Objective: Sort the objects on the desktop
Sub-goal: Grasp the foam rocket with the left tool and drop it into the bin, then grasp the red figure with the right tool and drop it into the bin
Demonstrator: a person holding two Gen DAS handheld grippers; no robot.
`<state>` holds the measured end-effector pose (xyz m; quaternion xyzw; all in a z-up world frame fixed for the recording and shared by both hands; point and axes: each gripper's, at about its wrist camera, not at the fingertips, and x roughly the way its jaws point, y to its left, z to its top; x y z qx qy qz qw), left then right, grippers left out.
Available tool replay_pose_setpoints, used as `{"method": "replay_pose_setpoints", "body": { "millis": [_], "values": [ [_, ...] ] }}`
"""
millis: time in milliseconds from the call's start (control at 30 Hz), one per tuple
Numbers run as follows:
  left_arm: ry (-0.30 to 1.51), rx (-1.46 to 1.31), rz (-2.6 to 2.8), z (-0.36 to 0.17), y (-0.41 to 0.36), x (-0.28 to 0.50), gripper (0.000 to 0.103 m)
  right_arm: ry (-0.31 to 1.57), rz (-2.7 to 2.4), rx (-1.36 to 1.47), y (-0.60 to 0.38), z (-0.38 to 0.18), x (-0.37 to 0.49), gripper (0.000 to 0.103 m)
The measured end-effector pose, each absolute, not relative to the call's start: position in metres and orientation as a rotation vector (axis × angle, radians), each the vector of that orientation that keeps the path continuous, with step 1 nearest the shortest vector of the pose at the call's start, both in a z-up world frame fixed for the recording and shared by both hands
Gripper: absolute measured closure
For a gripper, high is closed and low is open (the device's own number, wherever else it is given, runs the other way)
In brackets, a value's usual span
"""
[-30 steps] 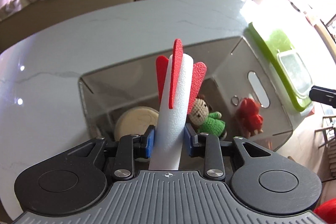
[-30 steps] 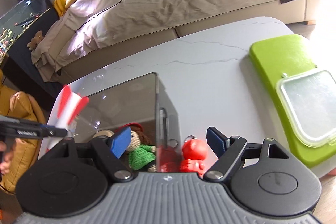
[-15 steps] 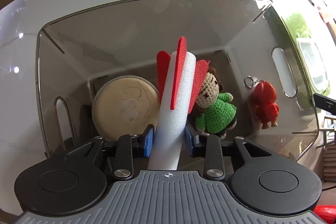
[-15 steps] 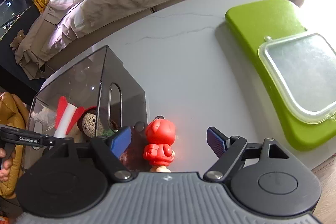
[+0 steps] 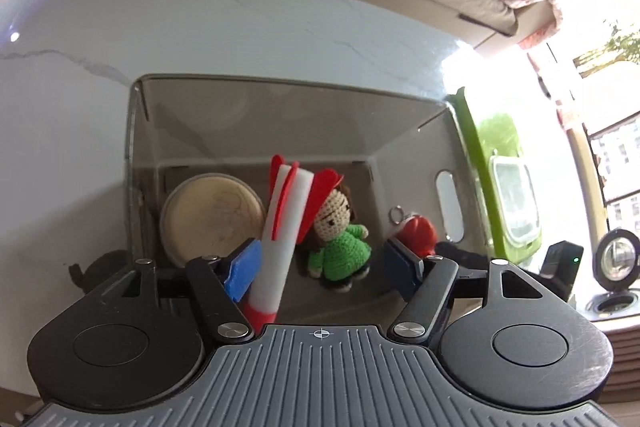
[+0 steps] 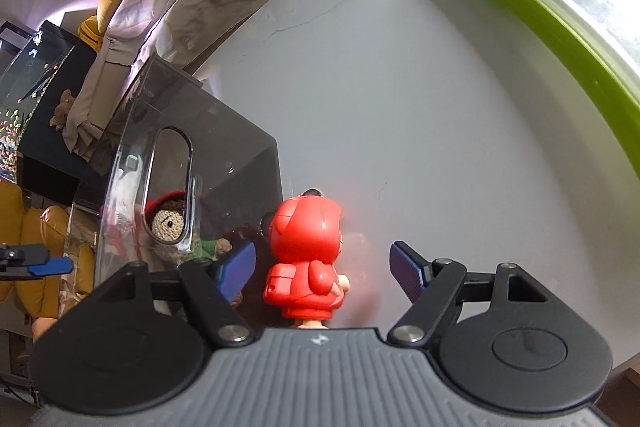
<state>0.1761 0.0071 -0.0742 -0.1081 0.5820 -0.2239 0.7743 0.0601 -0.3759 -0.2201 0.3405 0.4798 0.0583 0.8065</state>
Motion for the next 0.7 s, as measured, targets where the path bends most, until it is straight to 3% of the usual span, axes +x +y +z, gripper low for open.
{"method": "replay_pose_setpoints", "body": {
  "millis": [267,433,500,700],
  "values": [
    [1.213,-0.298,-0.318,-0.056,0.064,0.175,0.028,1.004,0.165,0.755,-0.371,-0.234,0.068,0.029],
    [1.204,-0.382,-0.238,-0.062,0.099,0.174,0.028,1.017,0.181,0.734,-0.365,-0.234,0.074,0.044],
    [1.203,-0.402,-0.213,-0.066,0.111,0.176,0.027,1.029,0.189,0.707,-0.362,-0.234,0.075,0.055],
    [1.210,-0.419,-0.171,-0.080,0.141,0.173,0.024,1.040,0.147,0.712,-0.363,-0.231,0.073,0.056]
  ]
}}
